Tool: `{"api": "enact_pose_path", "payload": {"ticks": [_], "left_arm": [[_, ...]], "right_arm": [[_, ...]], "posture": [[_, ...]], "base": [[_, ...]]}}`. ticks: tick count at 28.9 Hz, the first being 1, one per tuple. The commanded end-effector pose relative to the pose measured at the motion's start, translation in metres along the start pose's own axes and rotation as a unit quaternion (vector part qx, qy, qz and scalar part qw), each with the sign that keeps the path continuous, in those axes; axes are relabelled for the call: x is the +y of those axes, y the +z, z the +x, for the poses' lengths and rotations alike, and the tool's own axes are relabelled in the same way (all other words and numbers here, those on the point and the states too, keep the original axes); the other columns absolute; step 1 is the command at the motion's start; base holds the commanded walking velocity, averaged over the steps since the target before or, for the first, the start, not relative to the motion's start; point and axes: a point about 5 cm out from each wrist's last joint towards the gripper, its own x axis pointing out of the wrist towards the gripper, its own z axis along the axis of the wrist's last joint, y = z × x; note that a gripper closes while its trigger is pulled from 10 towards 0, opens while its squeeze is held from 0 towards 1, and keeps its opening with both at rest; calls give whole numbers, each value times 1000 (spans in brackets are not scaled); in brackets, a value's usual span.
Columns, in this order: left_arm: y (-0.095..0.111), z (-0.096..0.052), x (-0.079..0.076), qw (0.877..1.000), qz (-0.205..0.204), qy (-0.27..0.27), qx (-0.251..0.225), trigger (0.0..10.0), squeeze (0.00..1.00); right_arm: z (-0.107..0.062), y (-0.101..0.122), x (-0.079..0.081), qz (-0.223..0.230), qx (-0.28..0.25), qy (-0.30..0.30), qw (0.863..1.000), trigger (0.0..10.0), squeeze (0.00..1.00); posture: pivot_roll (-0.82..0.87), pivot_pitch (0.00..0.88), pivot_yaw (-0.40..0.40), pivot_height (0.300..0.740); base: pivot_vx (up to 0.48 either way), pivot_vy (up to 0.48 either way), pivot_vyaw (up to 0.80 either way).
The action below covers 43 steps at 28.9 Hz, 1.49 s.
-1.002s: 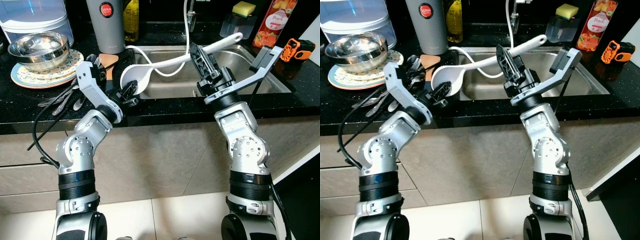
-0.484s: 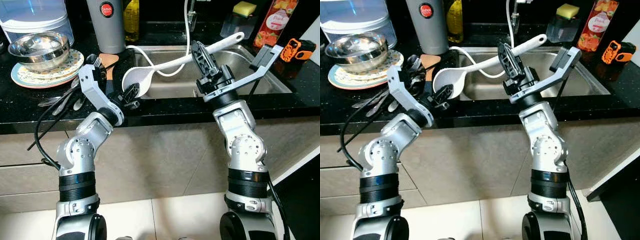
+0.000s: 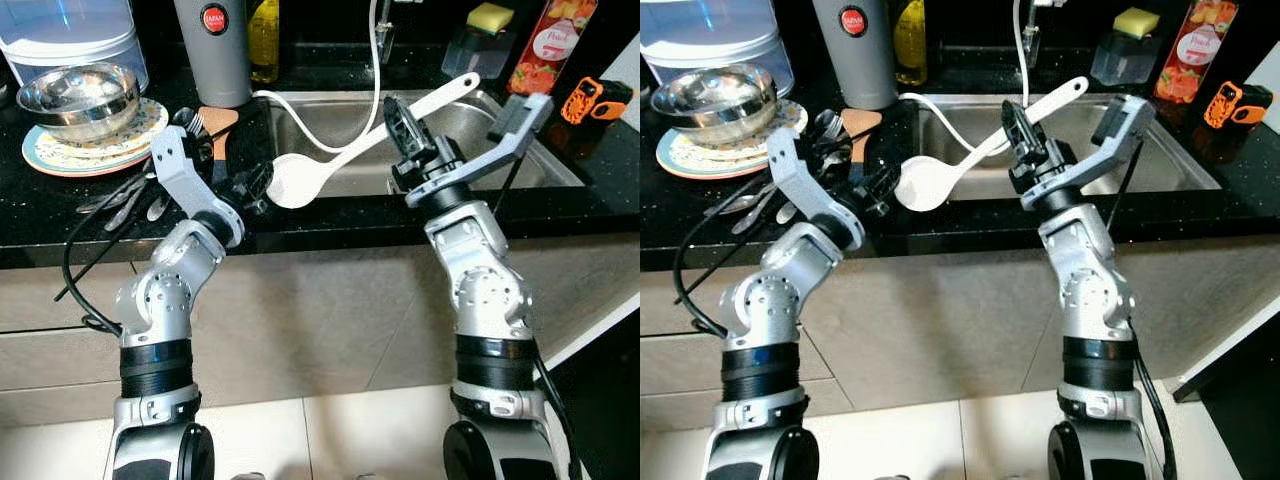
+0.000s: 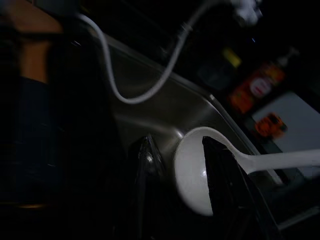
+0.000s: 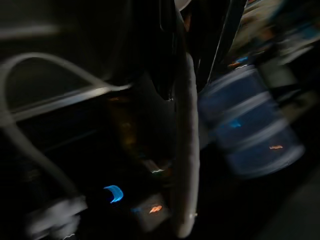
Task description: Kitchen organization
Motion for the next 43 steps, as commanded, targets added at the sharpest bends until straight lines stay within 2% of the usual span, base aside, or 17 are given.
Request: {"api": "enact_pose_path", "payload": {"ticks": [1,8,11,14,15,18,19,25,26,27,29,30,33,36,39,41,43], "left_arm": [[8,-4,3,1000,6,10,-22,10000,0],[12,-5,1,999,11,13,-29,10000,0],[13,-5,-2,999,19,16,-36,10000,0],[14,-6,-2,999,21,18,-38,10000,0],[16,-8,-1,999,24,24,-42,10000,0],[17,-9,0,998,28,29,-44,10000,0],[19,-9,1,998,30,32,-47,10000,0],[30,-9,12,992,87,81,-47,10000,0],[36,-8,17,985,124,111,-53,10000,0],[36,-8,17,985,124,111,-53,10000,0],[49,-8,25,961,220,162,-52,10000,0],[49,-8,25,961,220,162,-52,10000,0],[67,-12,36,920,325,216,-22,10000,0],[79,-23,51,903,337,265,1,10000,0],[67,-38,58,892,357,272,64,10000,0],[67,-38,58,892,357,272,64,10000,0],[57,-51,58,883,370,274,88,10000,0]], "right_arm": [[8,-6,-5,-15,-3,-32,999,10000,0],[23,-22,-10,-47,2,-104,993,10000,0],[27,-59,3,-142,51,-98,984,10000,0],[26,-72,10,-172,78,-76,979,10000,0],[23,-89,18,-216,101,-53,970,10000,0],[22,-93,19,-237,106,-49,965,10000,0],[21,-97,19,-238,108,-43,964,10000,1000],[23,-98,19,-220,110,-36,969,10000,1000],[25,-95,16,-214,106,-41,970,10000,0],[25,-95,16,-214,106,-41,970,10000,0],[29,-83,8,-195,85,-58,975,10000,0],[29,-83,8,-195,85,-58,975,10000,0],[31,-60,-2,-181,39,-75,980,10000,0],[26,-47,-7,-180,15,-73,981,10000,0],[17,-40,-12,-190,5,-67,980,10000,0],[17,-40,-12,-190,5,-67,980,10000,0],[11,-37,-16,-192,3,-68,979,10000,0]], "posture": [[157,0,-55,740],[169,0,-61,740],[189,0,-72,740],[199,0,-81,740],[205,0,-87,740],[208,0,-88,740],[209,0,-90,740],[213,0,-88,740],[213,0,-88,740],[213,0,-88,740],[213,0,-88,740],[213,0,-88,740],[218,0,-76,740],[213,0,-69,740],[213,0,-58,740],[213,0,-58,740],[215,0,-57,740]], "base": [[0,0,0],[0,0,0],[0,0,0],[0,0,0],[0,0,0],[0,0,0],[0,0,0],[0,0,0],[0,0,0],[0,0,0],[0,0,0],[0,0,0],[0,0,0],[0,0,0],[0,0,0],[0,0,0],[0,0,0]]}}
